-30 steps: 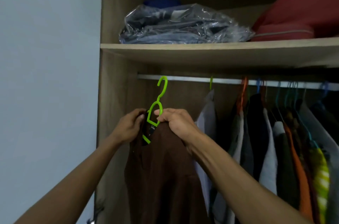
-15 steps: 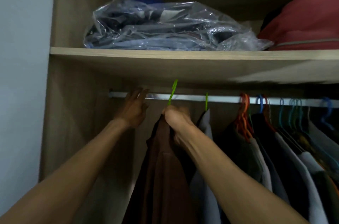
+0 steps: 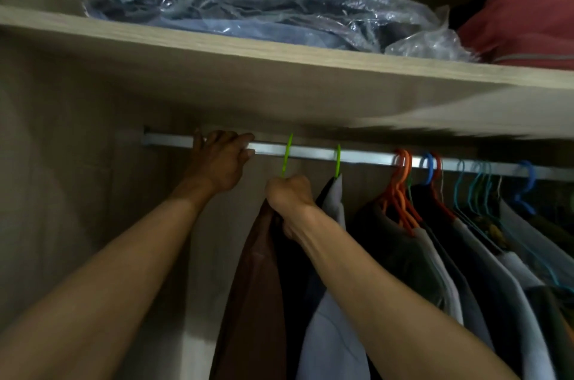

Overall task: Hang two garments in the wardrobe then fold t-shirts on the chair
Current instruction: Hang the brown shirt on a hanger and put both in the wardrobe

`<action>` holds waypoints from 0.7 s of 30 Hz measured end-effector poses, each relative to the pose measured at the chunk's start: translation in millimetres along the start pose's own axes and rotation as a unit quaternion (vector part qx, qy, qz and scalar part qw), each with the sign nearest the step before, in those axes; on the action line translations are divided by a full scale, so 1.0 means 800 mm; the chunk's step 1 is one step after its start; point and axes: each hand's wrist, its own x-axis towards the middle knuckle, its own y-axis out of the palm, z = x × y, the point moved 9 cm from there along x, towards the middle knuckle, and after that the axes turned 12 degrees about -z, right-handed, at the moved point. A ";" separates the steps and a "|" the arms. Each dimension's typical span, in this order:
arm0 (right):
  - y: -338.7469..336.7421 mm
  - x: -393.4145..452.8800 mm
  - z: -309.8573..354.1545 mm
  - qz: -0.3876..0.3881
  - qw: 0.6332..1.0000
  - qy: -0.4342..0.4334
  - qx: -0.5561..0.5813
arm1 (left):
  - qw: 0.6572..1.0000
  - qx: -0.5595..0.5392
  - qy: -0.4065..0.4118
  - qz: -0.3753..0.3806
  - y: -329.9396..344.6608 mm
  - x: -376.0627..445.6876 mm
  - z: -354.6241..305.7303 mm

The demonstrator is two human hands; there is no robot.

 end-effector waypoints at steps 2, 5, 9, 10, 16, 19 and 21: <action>-0.002 0.000 -0.008 0.001 1.000 0.012 -0.017 | 1.000 -0.005 -0.001 -0.001 0.001 0.000 0.002; 0.004 -0.006 -0.016 0.012 0.998 0.013 -0.054 | 1.000 -0.005 -0.006 -0.003 0.003 0.001 0.004; 0.001 -0.017 -0.015 0.014 0.995 0.011 -0.095 | 1.000 -0.018 -0.018 0.004 0.002 0.000 0.003; -0.002 -0.021 -0.013 0.018 0.994 0.010 -0.106 | 0.999 -0.025 -0.019 0.007 0.003 0.000 0.004; -0.021 -0.026 -0.003 0.035 0.981 -0.021 -0.190 | 0.998 -0.031 -0.006 0.046 0.009 -0.005 0.007; -0.026 -0.031 0.012 0.020 0.969 -0.088 -0.231 | 0.996 -0.054 0.003 0.071 0.005 -0.021 0.007; -0.031 -0.039 0.022 0.023 0.962 -0.123 -0.241 | 0.995 -0.057 -0.005 0.084 -0.007 -0.038 0.003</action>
